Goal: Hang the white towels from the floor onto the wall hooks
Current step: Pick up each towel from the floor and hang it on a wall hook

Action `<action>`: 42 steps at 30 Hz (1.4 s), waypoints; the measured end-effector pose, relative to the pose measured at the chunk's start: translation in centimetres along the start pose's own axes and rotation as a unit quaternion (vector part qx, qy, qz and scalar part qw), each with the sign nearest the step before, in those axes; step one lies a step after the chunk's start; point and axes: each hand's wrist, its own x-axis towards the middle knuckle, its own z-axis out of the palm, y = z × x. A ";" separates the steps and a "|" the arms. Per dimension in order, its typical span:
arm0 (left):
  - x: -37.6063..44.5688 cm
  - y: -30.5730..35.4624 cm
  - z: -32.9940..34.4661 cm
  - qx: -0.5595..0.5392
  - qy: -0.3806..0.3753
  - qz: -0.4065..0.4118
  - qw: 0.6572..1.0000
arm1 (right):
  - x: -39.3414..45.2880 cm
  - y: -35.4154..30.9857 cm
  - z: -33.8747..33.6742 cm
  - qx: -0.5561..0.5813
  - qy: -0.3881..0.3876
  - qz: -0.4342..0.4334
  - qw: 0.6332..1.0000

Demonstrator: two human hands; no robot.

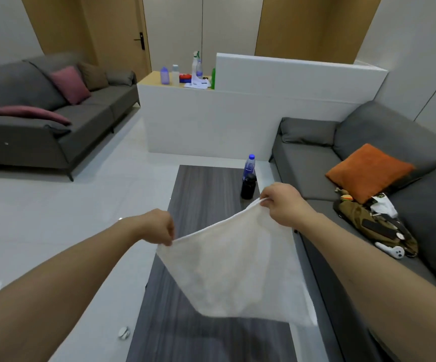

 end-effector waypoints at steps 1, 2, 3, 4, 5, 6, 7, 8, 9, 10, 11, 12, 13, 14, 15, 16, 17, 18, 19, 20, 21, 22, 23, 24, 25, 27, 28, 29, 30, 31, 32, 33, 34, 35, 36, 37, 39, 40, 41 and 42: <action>-0.1 1.3 0.1 -0.033 0.004 0.019 0.999 | -0.1 -0.8 -0.5 -0.003 -0.004 -0.009 1.000; -0.1 2.8 0.0 -0.084 0.022 0.039 0.995 | -0.3 -1.5 -1.1 -0.004 -0.006 -0.016 1.000; -0.1 4.5 -0.2 -0.145 0.046 0.062 0.986 | -0.4 -2.2 -1.6 -0.002 -0.010 -0.020 1.000; -0.2 6.2 -0.5 -0.204 0.072 0.086 0.972 | -0.6 -2.9 -2.1 0.001 -0.016 -0.022 1.000; -0.3 7.7 -0.9 -0.249 0.096 0.112 0.957 | -0.8 -3.4 -2.7 0.004 -0.023 -0.020 1.000; -0.4 9.1 -1.4 -0.276 0.118 0.137 0.944 | -1.0 -3.8 -3.3 0.008 -0.027 -0.019 0.999; -0.5 10.2 -1.9 -0.291 0.131 0.160 0.934 | -1.3 -4.1 -3.9 0.014 -0.030 -0.017 0.999; -0.5 11.2 -2.3 -0.302 0.137 0.180 0.926 | -1.5 -4.3 -4.6 0.022 -0.032 -0.015 0.999; -0.6 12.0 -2.7 -0.311 0.137 0.197 0.920 | -1.7 -4.4 -5.3 0.029 -0.034 -0.014 0.999; -0.5 12.7 -3.0 -0.319 0.137 0.210 0.914 | -1.8 -4.5 -6.0 0.034 -0.035 -0.013 0.999; -0.5 13.3 -3.2 -0.324 0.140 0.220 0.909 | -2.0 -4.5 -6.8 0.037 -0.036 -0.012 0.999; -0.5 13.9 -3.4 -0.327 0.146 0.230 0.905 | -2.1 -4.5 -7.4 0.037 -0.035 -0.012 0.999; -0.5 14.4 -3.6 -0.326 0.154 0.240 0.901 | -2.2 -4.4 -8.1 0.034 -0.034 -0.012 0.999; -0.6 14.9 -3.8 -0.320 0.162 0.253 0.899 | -2.4 -4.3 -8.6 0.031 -0.032 -0.013 0.999; -0.7 15.3 -3.9 -0.310 0.166 0.265 0.898 | -2.5 -4.2 -9.1 0.030 -0.030 -0.013 0.999; -0.9 15.8 -4.1 -0.301 0.164 0.277 0.898 | -2.7 -4.1 -9.4 0.033 -0.030 -0.011 0.999; -1.2 16.3 -4.3 -0.295 0.156 0.285 0.899 | -2.8 -4.1 -9.7 0.037 -0.031 -0.008 0.999; -1.4 16.7 -4.5 -0.289 0.146 0.288 0.901 | -2.8 -4.0 -9.9 0.038 -0.034 -0.008 0.999; -1.5 17.0 -4.7 -0.280 0.140 0.289 0.905 | -2.9 -4.0 -10.0 0.036 -0.038 -0.010 0.999; -1.6 17.3 -4.8 -0.267 0.140 0.286 0.909 | -2.9 -4.0 -10.2 0.030 -0.042 -0.014 0.999; -1.6 17.5 -5.0 -0.254 0.145 0.283 0.914 | -2.9 -4.0 -10.3 0.022 -0.047 -0.016 0.999; -1.6 17.5 -5.1 -0.242 0.155 0.281 0.916 | -2.9 -4.0 -10.5 0.014 -0.051 -0.018 0.998; -1.6 17.4 -5.3 -0.234 0.166 0.281 0.916 | -3.0 -3.9 -10.6 0.010 -0.055 -0.018 0.998; -1.6 17.2 -5.5 -0.231 0.175 0.279 0.916 | -3.0 -3.7 -10.7 0.009 -0.058 -0.016 0.998; -1.7 16.9 -5.7 -0.228 0.182 0.276 0.916 | -3.0 -3.6 -10.8 0.012 -0.059 -0.014 0.998; -1.6 16.4 -5.9 -0.213 0.185 0.267 0.921 | -2.8 -3.6 -10.9 0.015 -0.060 -0.015 0.998; -1.5 16.3 -6.0 -0.206 0.180 0.261 0.926 | -2.7 -3.7 -10.9 0.014 -0.058 -0.018 0.998; -1.4 16.2 -5.8 -0.203 0.170 0.254 0.930 | -2.6 -3.8 -10.9 0.011 -0.055 -0.021 0.998; -1.3 16.1 -5.6 -0.211 0.152 0.246 0.934 | -2.5 -4.0 -10.8 0.007 -0.051 -0.025 0.998; -1.1 15.9 -5.3 -0.226 0.129 0.237 0.936 | -2.3 -4.1 -10.8 0.005 -0.046 -0.028 0.999; -0.9 15.6 -5.0 -0.244 0.104 0.227 0.937 | -2.2 -4.2 -10.8 0.004 -0.041 -0.029 0.999; -0.8 15.2 -4.6 -0.257 0.081 0.217 0.938 | -2.1 -4.2 -10.9 0.005 -0.035 -0.030 0.999; -0.7 14.7 -4.1 -0.256 0.062 0.203 0.943 | -2.0 -4.1 -11.0 0.007 -0.026 -0.029 0.999; -0.5 14.2 -3.5 -0.237 0.052 0.189 0.952 | -2.0 -3.9 -11.2 0.014 -0.016 -0.027 0.999; -0.4 13.6 -2.9 -0.210 0.047 0.172 0.961 | -1.9 -3.6 -11.5 0.025 -0.005 -0.021 0.999; -0.4 13.0 -2.2 -0.192 0.047 0.155 0.968 | -1.9 -3.2 -11.9 0.034 0.007 -0.015 0.999; -0.3 11.9 -1.1 -0.193 0.062 0.135 0.970 | -1.9 -2.4 -12.3 0.041 0.026 -0.001 0.999; -0.3 11.4 -0.6 -0.190 0.076 0.130 0.970 | -1.9 -2.1 -12.4 0.036 0.033 0.004 0.999; -0.3 11.0 -0.3 -0.178 0.092 0.129 0.971 | -2.0 -1.8 -12.5 0.029 0.040 0.006 0.999; -0.2 10.6 -0.1 -0.168 0.101 0.127 0.972 | -2.0 -1.5 -12.5 0.024 0.046 0.008 0.999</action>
